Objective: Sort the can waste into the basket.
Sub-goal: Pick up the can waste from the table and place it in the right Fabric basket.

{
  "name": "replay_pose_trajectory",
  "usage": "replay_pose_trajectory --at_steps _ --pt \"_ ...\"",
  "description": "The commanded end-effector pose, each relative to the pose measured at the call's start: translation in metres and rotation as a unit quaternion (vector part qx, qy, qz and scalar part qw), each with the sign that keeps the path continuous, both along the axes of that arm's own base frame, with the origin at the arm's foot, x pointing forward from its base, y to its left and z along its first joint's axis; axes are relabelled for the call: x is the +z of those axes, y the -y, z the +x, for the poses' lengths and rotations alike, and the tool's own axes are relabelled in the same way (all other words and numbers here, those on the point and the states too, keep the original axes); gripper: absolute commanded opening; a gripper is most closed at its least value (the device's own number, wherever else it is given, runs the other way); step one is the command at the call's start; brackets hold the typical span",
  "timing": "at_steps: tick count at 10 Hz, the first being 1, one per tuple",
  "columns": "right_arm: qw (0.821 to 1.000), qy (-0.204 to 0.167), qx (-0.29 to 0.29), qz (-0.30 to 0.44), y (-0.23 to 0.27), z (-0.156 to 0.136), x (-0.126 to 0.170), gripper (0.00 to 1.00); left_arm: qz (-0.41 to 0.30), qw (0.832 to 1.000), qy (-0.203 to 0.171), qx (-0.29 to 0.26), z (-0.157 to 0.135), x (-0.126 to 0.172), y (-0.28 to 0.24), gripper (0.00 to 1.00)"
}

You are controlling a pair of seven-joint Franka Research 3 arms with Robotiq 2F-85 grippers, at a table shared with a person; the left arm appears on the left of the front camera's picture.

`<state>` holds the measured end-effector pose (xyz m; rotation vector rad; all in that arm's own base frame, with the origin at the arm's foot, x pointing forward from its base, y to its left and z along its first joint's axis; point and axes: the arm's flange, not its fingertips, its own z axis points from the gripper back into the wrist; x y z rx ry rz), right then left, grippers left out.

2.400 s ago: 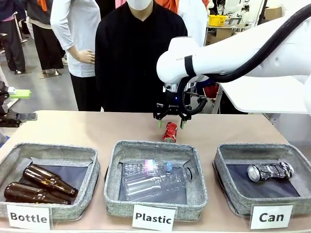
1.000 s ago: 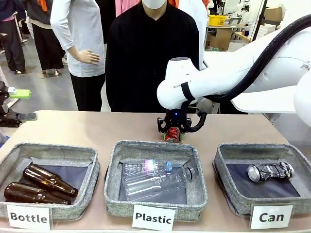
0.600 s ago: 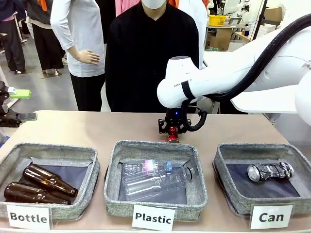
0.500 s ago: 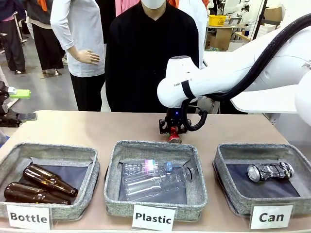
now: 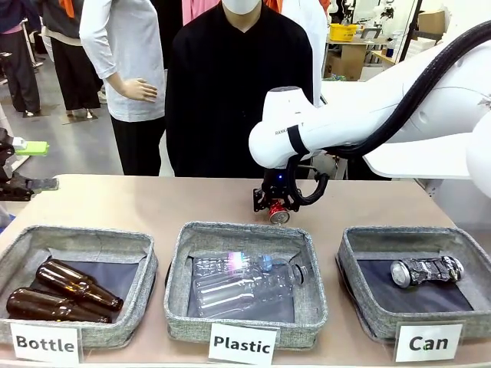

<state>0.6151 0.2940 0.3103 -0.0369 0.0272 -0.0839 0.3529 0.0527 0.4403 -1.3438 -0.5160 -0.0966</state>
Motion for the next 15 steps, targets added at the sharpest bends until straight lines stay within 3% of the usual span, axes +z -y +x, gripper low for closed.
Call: replay_pose_trajectory --at_steps 1,3,5,7,8,9,10,11,12,14,15 --pt "1.000 0.015 -0.005 -0.007 0.011 0.000 0.018 0.00 -0.003 1.000 -0.004 -0.004 -0.003 0.004 -0.002 1.00" --pt "1.000 0.006 0.019 -0.006 0.030 -0.006 0.048 0.00 -0.003 1.000 -0.004 -0.004 -0.003 0.004 -0.002 1.00" --pt "0.984 -0.067 0.164 0.014 0.067 -0.033 0.114 0.00 -0.003 1.000 -0.004 -0.004 -0.003 0.004 -0.002 1.00" --pt "0.943 -0.103 0.315 0.035 0.094 -0.065 0.154 0.00 -0.003 1.000 -0.004 -0.004 -0.003 0.004 -0.002 1.00" --pt "0.913 -0.118 0.390 0.032 0.106 -0.080 0.165 0.00 -0.003 1.000 -0.004 -0.004 -0.003 0.004 -0.002 1.00" --pt "0.857 -0.145 0.494 0.030 0.122 -0.100 0.170 0.00 -0.003 1.000 -0.004 -0.004 -0.003 0.004 -0.002 1.00" --pt "0.818 -0.141 0.557 0.036 0.136 -0.120 0.172 0.00 -0.003 1.000 -0.004 -0.004 -0.003 0.004 -0.002 1.00" --pt "0.785 -0.101 0.610 0.043 0.150 -0.144 0.173 0.00 -0.003 1.000 -0.004 -0.004 -0.003 0.004 -0.002 1.00" --pt "0.768 -0.049 0.637 0.039 0.164 -0.168 0.172 0.00 -0.003 1.000 -0.004 -0.004 -0.003 0.004 -0.002 1.00" --pt "0.777 0.054 0.626 0.041 0.194 -0.221 0.161 0.00 -0.003 1.000 -0.004 -0.004 -0.003 0.004 -0.002 1.00" --pt "0.795 0.077 0.599 0.059 0.204 -0.249 0.151 0.00 -0.003 1.000 -0.004 -0.004 -0.003 0.004 -0.002 1.00"
